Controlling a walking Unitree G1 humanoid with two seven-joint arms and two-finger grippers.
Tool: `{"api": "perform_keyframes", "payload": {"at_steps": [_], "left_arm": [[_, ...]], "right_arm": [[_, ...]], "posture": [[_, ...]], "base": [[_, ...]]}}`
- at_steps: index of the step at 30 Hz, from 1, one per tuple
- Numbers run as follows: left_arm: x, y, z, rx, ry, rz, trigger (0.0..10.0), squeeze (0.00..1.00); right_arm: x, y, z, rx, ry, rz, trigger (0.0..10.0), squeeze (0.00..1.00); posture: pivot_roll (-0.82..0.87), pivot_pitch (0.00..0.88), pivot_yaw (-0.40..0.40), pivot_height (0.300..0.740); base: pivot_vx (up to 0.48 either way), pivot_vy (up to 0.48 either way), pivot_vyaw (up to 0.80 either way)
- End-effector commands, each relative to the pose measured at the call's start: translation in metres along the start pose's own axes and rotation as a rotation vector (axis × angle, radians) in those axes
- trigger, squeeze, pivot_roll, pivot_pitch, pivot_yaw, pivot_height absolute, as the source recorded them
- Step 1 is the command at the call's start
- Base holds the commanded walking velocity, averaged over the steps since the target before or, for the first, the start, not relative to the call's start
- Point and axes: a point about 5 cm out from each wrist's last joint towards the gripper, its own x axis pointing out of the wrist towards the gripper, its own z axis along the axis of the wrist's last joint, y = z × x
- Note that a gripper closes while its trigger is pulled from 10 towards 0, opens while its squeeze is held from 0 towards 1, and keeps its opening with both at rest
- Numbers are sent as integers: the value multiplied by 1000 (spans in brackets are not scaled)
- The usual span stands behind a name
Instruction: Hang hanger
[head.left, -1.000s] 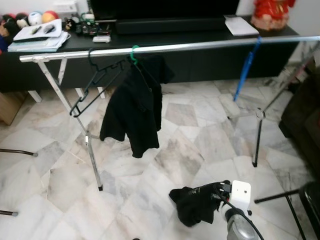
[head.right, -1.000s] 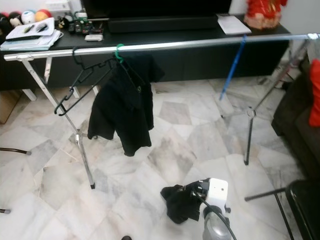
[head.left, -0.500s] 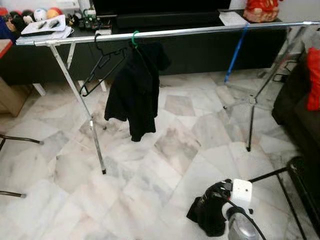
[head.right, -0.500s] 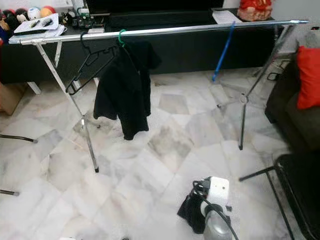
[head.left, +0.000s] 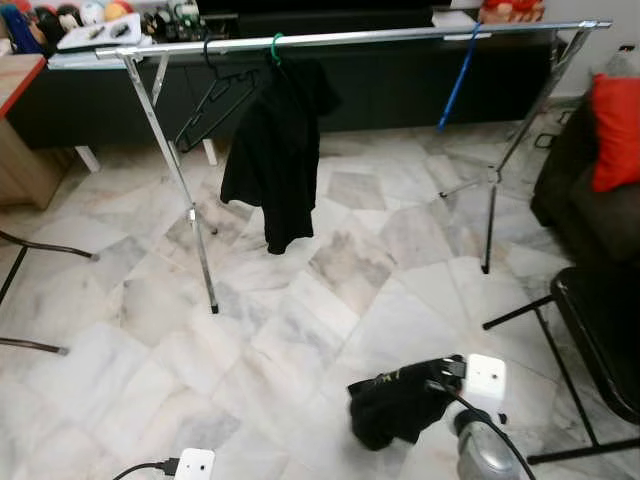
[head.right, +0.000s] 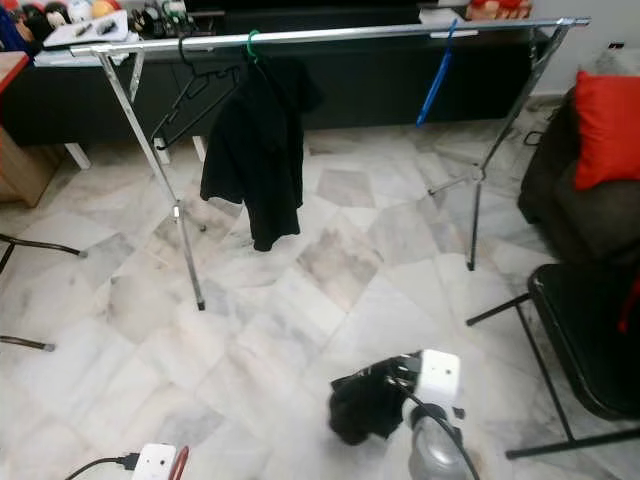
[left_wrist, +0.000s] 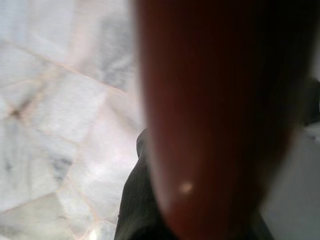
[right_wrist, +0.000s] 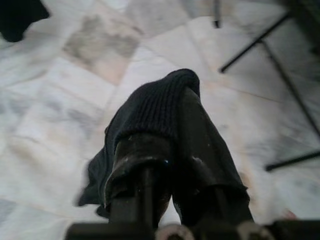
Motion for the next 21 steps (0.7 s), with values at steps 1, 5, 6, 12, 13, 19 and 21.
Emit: {"api": "perform_keyframes", "payload": {"at_steps": [1,5,6,12,13,19,21], "left_arm": [[-3,4,-19,12,66,10,10000,0],[-3,4,-19,12,66,10,10000,0],[-3,4,-19,12,66,10,10000,0],[-3,4,-19,12,66,10,10000,0],[-3,4,-19,12,66,10,10000,0],[-2,0,-16,14,66,8,10000,0],[0,-56,51,60,-74,-81,10000,0]], "right_arm": [[-1,4,-1,13,-4,4,10000,0],[-1,4,-1,13,-4,4,10000,0],[-1,4,-1,13,-4,4,10000,0],[-1,4,-1,13,-4,4,10000,0],[-1,4,-1,13,-4,4,10000,0],[-1,4,-1,13,-4,5,10000,0],[8,11,14,12,-34,31,10000,0]], "posture": [[-22,192,-25,740],[-22,192,-25,740],[-22,192,-25,740],[-22,192,-25,740],[-22,192,-25,740],[-21,192,-25,740],[-9,159,-4,740]], "base": [[-337,0,0],[-337,0,0],[-337,0,0],[-337,0,0],[-337,0,0],[-337,0,0],[321,0,0]]}}
